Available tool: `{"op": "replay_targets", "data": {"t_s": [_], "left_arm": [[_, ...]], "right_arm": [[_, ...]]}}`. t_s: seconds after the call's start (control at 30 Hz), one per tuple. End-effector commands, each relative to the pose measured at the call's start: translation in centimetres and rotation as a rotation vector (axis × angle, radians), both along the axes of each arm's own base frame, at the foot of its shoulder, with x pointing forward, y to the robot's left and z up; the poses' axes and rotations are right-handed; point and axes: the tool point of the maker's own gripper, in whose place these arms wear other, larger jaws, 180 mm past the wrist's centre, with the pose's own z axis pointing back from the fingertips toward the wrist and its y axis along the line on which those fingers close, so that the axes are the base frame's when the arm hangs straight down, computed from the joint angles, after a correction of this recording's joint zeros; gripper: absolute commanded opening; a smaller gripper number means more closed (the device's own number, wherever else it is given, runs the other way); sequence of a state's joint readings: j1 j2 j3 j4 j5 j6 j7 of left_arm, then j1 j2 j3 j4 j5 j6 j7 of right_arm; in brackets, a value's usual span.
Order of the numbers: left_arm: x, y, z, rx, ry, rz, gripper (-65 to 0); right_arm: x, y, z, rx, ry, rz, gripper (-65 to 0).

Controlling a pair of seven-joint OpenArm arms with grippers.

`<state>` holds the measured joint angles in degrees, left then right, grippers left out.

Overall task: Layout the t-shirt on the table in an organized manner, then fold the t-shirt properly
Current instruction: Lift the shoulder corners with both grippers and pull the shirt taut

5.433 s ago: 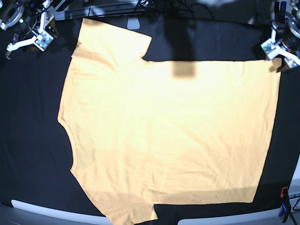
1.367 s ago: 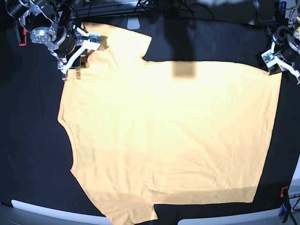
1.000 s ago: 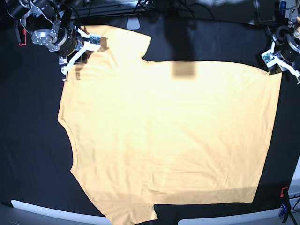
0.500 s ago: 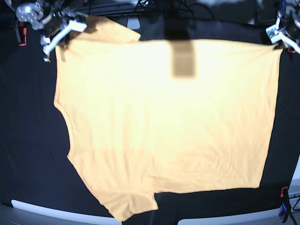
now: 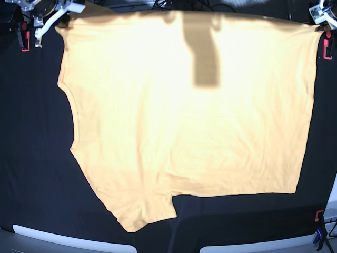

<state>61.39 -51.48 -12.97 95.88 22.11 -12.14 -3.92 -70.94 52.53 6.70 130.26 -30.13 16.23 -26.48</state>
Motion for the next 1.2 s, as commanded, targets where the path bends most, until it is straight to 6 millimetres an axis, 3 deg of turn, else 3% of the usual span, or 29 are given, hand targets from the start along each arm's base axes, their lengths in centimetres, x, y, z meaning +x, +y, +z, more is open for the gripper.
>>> {"op": "replay_targets", "data": {"t_s": [0.0,0.17,0.53,0.73,0.83,1.0,1.17], "left_arm": [[0.5,0.7,0.5,0.029,-0.014,-0.003,-65.0],[1.6,0.0,0.9,-0.006,-0.052,-0.023,-65.0],[9.3,0.5,3.4,-0.063,-0.255,0.055,-65.0],[12.0,2.6,3.9,-0.085,-0.322,0.147,-65.0],[13.5,2.5,4.5,-0.133,-0.377,0.181,-65.0],[15.1,1.5,4.9,-0.187,-0.447,0.221,-65.0],[16.0,0.7,5.2,-0.226,-0.480,0.230,-65.0]], "right_arm": [[0.3,-0.6,0.5,-0.044,-0.016,0.004,-65.0],[1.1,-0.7,0.7,-0.045,-0.041,0.001,-65.0],[8.9,-0.1,3.6,0.055,-0.268,-0.063,-65.0],[12.2,-1.0,3.7,0.128,-0.347,-0.118,-65.0],[13.8,-1.2,4.0,0.186,-0.381,-0.173,-65.0],[14.9,-1.0,3.9,0.221,-0.388,-0.197,-65.0],[15.7,-2.2,3.1,0.218,-0.399,-0.242,-65.0]]}}
